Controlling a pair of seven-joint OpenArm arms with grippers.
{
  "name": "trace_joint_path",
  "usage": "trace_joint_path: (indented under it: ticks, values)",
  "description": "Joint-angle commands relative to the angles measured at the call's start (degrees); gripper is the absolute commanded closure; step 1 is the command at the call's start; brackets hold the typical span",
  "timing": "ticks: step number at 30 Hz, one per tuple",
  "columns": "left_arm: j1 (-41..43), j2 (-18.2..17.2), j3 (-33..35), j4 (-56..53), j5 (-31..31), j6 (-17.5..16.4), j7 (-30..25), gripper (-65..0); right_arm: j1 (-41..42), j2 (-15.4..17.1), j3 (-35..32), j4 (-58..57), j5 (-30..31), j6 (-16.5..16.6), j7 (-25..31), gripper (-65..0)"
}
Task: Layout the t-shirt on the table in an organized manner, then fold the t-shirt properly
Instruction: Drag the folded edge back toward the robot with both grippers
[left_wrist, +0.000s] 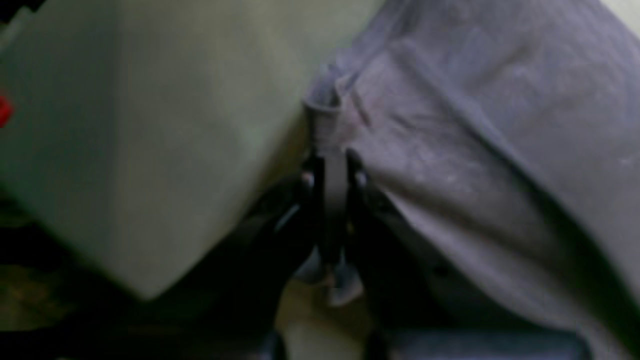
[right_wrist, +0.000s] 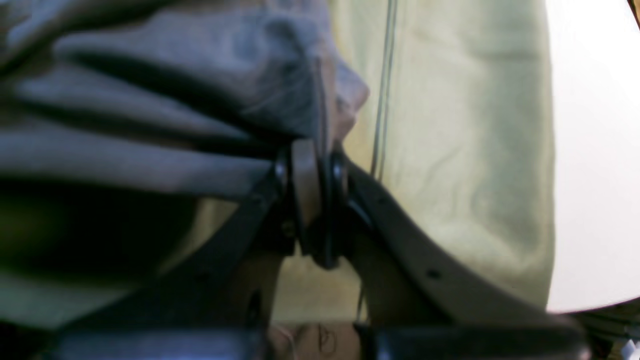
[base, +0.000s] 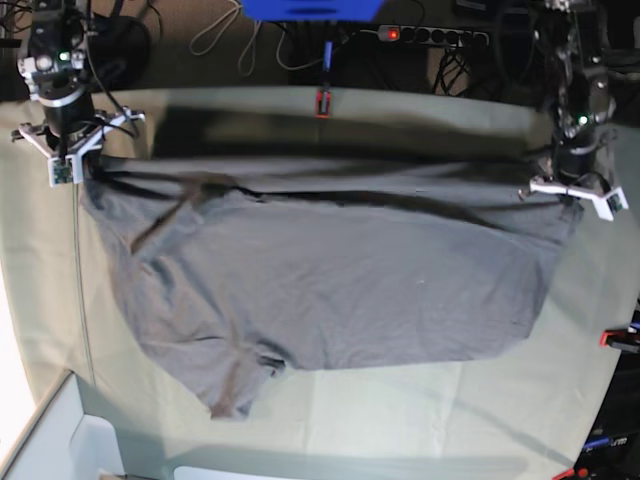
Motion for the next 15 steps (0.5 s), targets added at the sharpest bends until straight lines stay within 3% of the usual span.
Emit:
trace_joint_path:
  ticks: [1, 15]
  values:
    - [0.04, -0.72, -0.35, 1.17, 0.57, 0.31, -1.54, 0.0, -0.60, 0.70, 0.48, 0.91, -0.25, -0.73, 1.00, 0.0]
    - [4.26, -0.63, -3.69, 1.08, 1.00, -0.04, -1.63, 0.0, -4.82, 0.61, 0.22, -2.25, -0.34, -0.73, 1.00, 0.0]
